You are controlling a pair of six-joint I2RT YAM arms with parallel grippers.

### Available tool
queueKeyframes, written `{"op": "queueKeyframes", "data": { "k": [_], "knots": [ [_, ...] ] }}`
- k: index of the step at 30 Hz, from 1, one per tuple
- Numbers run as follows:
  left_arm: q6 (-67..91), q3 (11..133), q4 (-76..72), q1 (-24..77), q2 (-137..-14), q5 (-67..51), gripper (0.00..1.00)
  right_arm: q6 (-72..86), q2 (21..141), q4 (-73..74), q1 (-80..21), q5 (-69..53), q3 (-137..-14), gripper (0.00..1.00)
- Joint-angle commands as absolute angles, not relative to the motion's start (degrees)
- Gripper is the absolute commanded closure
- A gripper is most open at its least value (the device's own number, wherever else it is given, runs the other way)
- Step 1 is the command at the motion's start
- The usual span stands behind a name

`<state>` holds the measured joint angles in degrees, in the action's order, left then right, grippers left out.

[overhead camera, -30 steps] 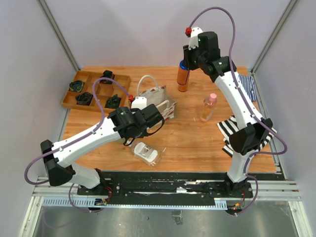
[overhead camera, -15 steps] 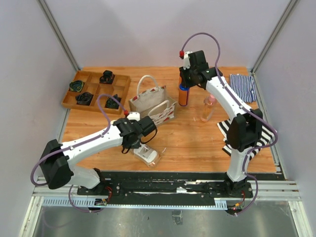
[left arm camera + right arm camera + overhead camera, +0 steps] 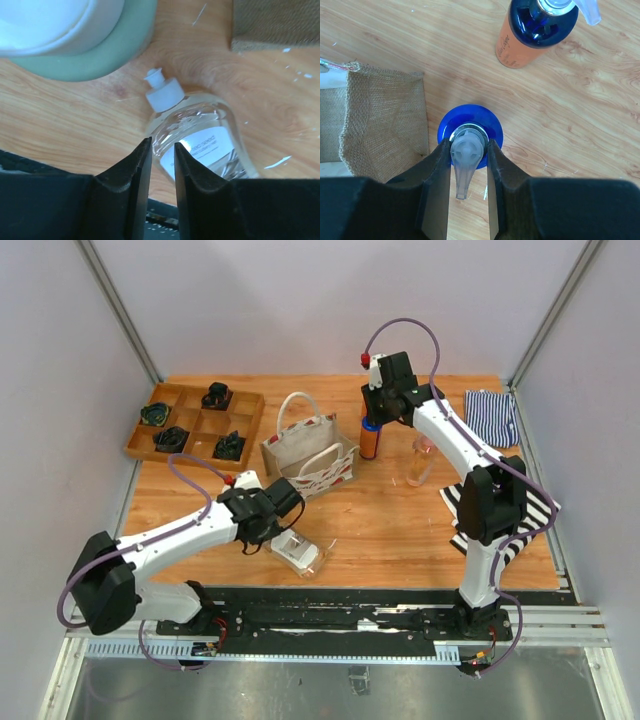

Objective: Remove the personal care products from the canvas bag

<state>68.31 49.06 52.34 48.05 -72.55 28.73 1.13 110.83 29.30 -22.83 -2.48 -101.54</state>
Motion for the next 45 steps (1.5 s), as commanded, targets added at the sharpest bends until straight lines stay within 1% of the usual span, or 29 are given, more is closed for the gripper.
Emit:
{"op": "queueKeyframes", "data": {
  "k": [1,6,10,12,14,15,17,22,25,26,29,30,32,33,34,36,37,40,45],
  "knots": [
    [72.79,48.99,46.79,46.87,-72.72,32.26,0.69,1.14,110.45,25.49,-22.24,-3.07,-102.64,0.99],
    [73.05,46.22,42.18,43.93,-76.32,29.35,0.66,1.14,110.79,25.49,-22.16,-3.25,-102.7,0.99],
    [74.89,44.54,41.91,42.8,-78.73,29.13,0.63,1.07,110.66,25.51,-22.0,-3.43,-102.55,0.99],
    [75.72,43.67,41.82,42.51,-79.09,29.54,0.6,0.97,110.57,25.5,-21.89,-3.42,-102.41,0.99],
    [76.46,43.08,41.51,42.21,-79.06,29.63,0.59,0.96,110.48,25.52,-21.72,-3.42,-102.26,0.99],
    [76.71,42.86,41.44,42.19,-79.02,29.88,0.56,0.97,110.48,25.49,-21.63,-3.49,-102.18,0.99],
    [77.02,42.59,41.44,41.95,-79.25,30.07,0.53,0.97,110.39,25.54,-21.49,-3.52,-102.13,0.99],
    [75.16,41.95,38.4,41.18,-82.59,27.96,0.5,1.01,110.86,25.5,-21.37,-3.72,-102.36,0.98],
    [74.05,41.99,36.49,41.13,-84.94,26.92,0.52,0.99,111.37,26.11,-21.36,-4.01,-102.35,0.96],
    [73.8,42.0,35.99,41.13,-85.59,26.56,0.54,0.99,111.62,26.49,-21.36,-3.97,-102.43,0.93],
    [73.08,41.76,34.45,41.13,-86.66,25.46,0.74,0.71,111.94,26.99,-21.37,-3.92,-102.33,0.83],
    [72.98,41.79,34.38,41.13,-86.82,25.29,0.82,0.63,111.95,27.09,-21.28,-3.75,-102.23,0.77],
    [72.37,42.04,34.14,41.13,-86.92,25.02,0.97,0.44,111.98,27.33,-21.28,-3.69,-102.14,0.57],
    [72.09,42.56,34.52,41.13,-86.86,25.27,0.99,0.44,111.77,27.36,-21.27,-3.42,-102.13,0.47],
    [71.92,43.07,35.24,41.13,-86.8,25.48,0.99,0.44,111.55,27.38,-21.27,-3.13,-102.02,0.37],
    [71.34,44.42,36.82,41.13,-86.15,26.28,0.99,0.35,110.57,27.25,-21.27,-2.96,-101.88,0.26],
    [71.24,45.11,37.77,41.13,-85.58,26.92,0.99,0.35,109.92,27.25,-21.27,-2.83,-101.76,0.22],
    [70.76,47.31,40.42,41.13,-83.2,28.84,0.99,0.0,106.65,26.31,-21.35,-2.61,-101.08,0.18],
    [68.99,50.94,42.5,41.13,-76.36,30.34,0.99,-0.33,99.54,23.69,-21.63,-1.45,-97.85,0.18]
  ]
}}
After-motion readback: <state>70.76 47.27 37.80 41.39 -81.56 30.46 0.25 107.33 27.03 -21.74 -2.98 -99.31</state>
